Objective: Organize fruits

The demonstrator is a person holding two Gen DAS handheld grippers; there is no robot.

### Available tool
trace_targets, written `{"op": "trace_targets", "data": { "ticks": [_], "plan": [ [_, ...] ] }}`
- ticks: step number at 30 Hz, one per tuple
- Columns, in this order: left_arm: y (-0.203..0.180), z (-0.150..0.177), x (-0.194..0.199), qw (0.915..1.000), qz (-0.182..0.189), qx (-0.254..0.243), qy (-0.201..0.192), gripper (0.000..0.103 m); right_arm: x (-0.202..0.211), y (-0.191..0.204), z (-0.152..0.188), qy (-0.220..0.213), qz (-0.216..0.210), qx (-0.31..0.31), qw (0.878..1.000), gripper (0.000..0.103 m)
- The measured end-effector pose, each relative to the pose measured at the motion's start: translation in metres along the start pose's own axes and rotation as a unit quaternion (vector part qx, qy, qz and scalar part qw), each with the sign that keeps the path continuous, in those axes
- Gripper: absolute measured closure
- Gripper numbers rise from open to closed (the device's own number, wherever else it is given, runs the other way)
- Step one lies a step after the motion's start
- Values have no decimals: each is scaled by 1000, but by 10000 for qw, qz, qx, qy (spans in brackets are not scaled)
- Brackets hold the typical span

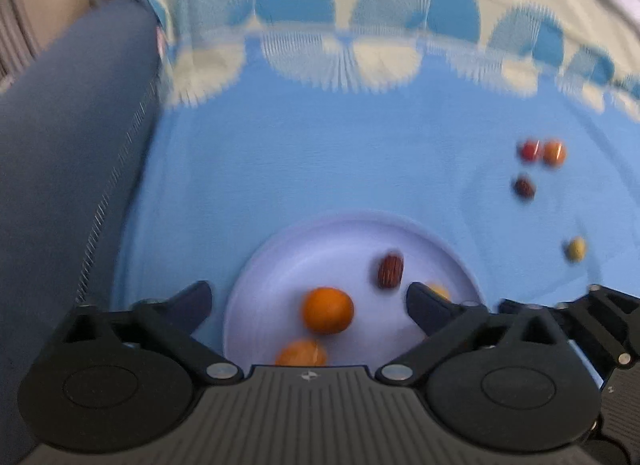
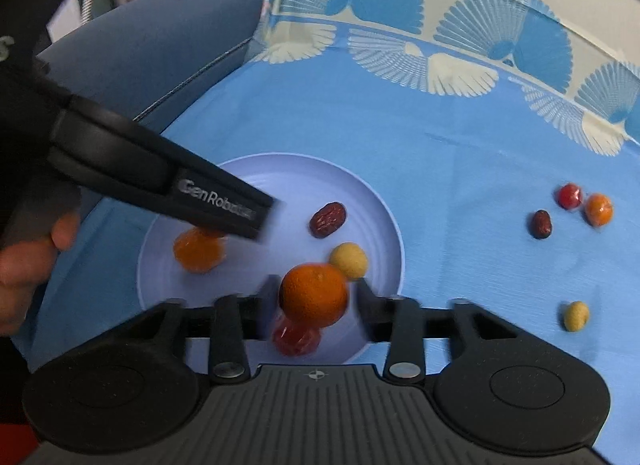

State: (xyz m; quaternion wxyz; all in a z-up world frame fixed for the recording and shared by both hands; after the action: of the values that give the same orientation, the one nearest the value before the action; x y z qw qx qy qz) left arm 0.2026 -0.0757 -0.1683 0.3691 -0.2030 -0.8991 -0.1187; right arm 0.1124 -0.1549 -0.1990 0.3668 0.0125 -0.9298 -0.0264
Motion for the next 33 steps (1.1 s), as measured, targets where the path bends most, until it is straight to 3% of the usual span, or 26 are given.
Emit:
{"op": "trace_targets", "data": {
  "ticks": [2,4,11,14,17,25,33],
  "plan": [
    [2,-3,13,9999,10,-57,-83,0,9,-1,-7,-147,68,6,9999,14],
    [9,3,27,9999,-120,-41,-12,0,21,-2,-8,-212,62,68,9997,8],
    [31,62,97,9967,-615,321,413,0,86,4,23,11,-5,-83,10000,3],
    [35,89,123,9942,-868,410,492,0,118,10,29,-145,61,-163,9997,2],
    [29,106,143,9939,-869,349,589,0,147,17,29,-452,129,-169,9987,1],
    [6,97,195,9962,-869,88,-47,0,203,24,30,-1064,277,11,9939,1],
    [-12,89,222,9958,-832,-140,-369,0,233,20,31,-1426,467,-57,9887,1]
  ]
}}
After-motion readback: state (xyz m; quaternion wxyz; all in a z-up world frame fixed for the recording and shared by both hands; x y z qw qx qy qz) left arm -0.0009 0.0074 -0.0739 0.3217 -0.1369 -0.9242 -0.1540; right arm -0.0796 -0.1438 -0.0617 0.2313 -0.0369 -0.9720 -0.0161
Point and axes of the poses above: each gripper's, at about its wrist camera, not at the fingertips, and x roughly against the way its jaws point, y to its left, z to its underside, the point moved 9 cm from there along -x, roughly the way its jaws point, and after that the axes turned 8 degrees about -y, right-handed, at the moved point
